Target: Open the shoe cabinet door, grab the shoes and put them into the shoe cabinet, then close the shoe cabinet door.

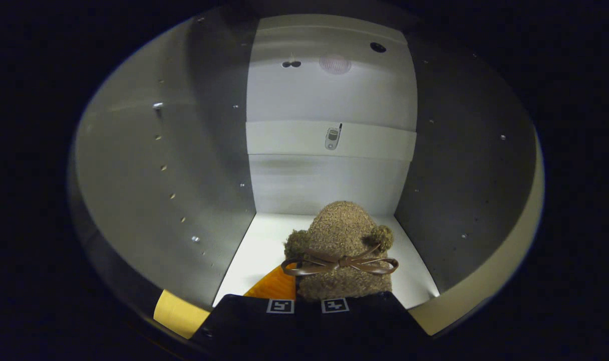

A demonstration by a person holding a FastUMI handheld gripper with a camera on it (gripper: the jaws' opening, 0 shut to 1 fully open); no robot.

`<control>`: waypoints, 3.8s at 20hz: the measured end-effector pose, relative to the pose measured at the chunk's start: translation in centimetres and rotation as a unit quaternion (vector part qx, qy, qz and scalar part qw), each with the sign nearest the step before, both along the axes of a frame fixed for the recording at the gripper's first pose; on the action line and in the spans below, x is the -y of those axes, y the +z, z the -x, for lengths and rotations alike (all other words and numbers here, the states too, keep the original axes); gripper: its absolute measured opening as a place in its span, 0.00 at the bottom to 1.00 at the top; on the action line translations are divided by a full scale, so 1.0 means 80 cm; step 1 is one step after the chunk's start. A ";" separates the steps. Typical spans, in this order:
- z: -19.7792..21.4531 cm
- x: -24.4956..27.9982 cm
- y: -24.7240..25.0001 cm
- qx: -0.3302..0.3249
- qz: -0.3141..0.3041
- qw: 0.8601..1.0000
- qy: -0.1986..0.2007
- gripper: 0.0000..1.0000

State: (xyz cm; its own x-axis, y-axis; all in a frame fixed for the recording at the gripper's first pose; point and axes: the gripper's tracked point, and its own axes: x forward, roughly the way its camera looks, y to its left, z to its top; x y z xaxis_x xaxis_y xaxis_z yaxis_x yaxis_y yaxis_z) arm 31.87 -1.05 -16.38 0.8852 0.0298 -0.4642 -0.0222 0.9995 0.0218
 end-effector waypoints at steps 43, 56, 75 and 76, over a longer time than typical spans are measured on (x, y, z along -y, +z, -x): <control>0.231 0.023 0.149 0.127 -0.015 0.991 -0.028 0.83; 0.477 0.147 0.219 0.173 -0.042 0.980 -0.087 0.83; 0.525 0.432 0.210 0.167 -0.036 0.981 -0.092 0.81; 0.513 0.431 0.201 0.160 -0.041 0.983 -0.078 0.82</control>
